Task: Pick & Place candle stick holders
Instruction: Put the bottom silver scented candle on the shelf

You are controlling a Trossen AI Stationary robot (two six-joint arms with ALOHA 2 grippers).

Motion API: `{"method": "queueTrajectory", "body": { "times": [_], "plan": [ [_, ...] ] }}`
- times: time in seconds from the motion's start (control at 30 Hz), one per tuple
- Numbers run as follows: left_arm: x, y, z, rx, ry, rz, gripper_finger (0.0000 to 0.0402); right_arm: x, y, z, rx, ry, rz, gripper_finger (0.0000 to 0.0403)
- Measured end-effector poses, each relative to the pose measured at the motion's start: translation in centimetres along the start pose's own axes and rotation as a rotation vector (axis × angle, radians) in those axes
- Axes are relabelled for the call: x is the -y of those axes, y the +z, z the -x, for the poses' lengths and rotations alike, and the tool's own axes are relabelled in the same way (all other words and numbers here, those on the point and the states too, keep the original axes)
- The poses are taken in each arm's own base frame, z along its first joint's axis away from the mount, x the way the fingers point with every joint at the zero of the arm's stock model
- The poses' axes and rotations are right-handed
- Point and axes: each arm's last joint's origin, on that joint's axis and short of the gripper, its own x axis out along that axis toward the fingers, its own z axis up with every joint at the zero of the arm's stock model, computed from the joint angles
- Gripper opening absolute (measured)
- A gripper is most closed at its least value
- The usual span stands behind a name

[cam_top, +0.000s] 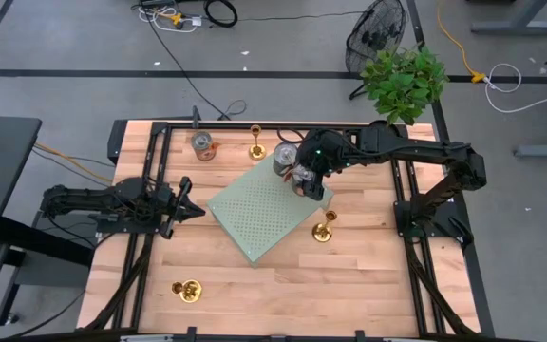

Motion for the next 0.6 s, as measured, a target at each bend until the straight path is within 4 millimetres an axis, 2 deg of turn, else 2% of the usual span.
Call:
{"method": "queueTrajectory", "body": {
  "times": [0.27, 0.6],
  "plan": [
    [0.00, 0.01, 0.00, 0.001, 0.000, 0.000, 0.0025, 0.17, -0.01, 0.00, 0.003, -0.059, 0.000, 0.0400],
    [0.00, 0.01, 0.00, 0.000, 0.000, 0.000, 0.0025, 0.13, 0.10, 0.00, 0.013, -0.049, 0.008, 0.0400]
  ]
}}
